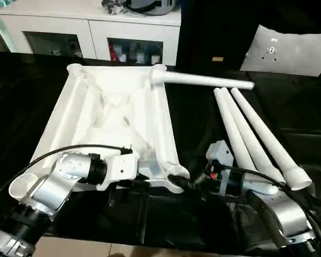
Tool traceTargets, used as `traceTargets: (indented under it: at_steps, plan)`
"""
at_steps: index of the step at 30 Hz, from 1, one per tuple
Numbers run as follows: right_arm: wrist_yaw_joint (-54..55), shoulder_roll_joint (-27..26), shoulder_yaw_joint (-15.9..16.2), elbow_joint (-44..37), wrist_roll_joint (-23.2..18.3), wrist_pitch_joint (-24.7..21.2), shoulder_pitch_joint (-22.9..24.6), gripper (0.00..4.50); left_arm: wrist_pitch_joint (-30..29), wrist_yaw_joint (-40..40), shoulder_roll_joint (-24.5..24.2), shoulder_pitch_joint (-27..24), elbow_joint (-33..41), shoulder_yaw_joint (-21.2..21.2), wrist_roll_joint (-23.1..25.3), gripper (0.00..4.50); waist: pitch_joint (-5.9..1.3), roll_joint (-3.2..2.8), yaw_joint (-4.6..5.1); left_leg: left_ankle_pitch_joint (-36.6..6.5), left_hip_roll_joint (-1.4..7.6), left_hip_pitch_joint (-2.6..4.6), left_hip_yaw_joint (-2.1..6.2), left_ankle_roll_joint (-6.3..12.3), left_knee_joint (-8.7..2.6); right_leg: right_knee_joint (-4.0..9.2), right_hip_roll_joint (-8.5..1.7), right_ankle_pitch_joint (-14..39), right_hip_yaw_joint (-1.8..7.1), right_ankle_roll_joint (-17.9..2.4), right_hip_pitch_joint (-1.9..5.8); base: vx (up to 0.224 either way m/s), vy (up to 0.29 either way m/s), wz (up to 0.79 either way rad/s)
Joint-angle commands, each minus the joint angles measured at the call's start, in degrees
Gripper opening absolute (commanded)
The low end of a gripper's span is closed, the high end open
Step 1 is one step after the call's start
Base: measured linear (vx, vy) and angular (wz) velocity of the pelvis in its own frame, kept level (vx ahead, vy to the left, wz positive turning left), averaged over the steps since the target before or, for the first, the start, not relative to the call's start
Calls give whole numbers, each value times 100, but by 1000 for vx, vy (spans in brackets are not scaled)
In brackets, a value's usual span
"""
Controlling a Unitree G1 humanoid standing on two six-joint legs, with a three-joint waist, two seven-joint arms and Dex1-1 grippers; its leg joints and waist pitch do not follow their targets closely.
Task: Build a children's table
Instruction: Insert table leg to table base
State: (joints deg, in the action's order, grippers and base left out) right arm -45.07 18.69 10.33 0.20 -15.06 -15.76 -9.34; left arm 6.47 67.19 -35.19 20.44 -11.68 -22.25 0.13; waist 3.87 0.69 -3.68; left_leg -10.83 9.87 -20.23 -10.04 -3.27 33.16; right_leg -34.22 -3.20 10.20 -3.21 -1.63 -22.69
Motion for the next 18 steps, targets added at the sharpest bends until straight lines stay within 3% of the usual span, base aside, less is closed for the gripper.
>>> traceTargets:
  at_steps: [1, 5, 11, 18]
  plan:
    - [155, -10, -106, 58, 109, 122, -95, 447, 262, 23, -33, -129, -130, -251, 286, 0, -385, -47, 3, -1100, 323, 38, 107, 67, -370, 380, -481, 1362, 306, -991, 258, 0, 0, 0]
    - [229, -33, -68, 97, 175, 199, -102, 447, 517, -79, -69, -126, -300, -212, 364, 0, -389, -39, -7, -1115, 315, 32, 102, 71, -362, 373, -484, 1344, 310, -973, 270, 0, 0, 0]
    - [301, -93, -41, 180, 240, 302, -105, 447, 851, -196, -94, -114, -501, -140, 458, 0, -374, -28, -4, -1386, 317, 40, 115, -5, -374, 422, -490, 1952, 315, -801, 244, 0, 0, 0]
    - [337, -116, -25, 176, 258, 330, -78, 447, 954, -292, -98, -140, -623, -90, 437, 0, -370, -42, 9, -1577, 314, 48, 126, -51, -365, 427, -492, 2185, 325, -751, 215, 0, 0, 0]
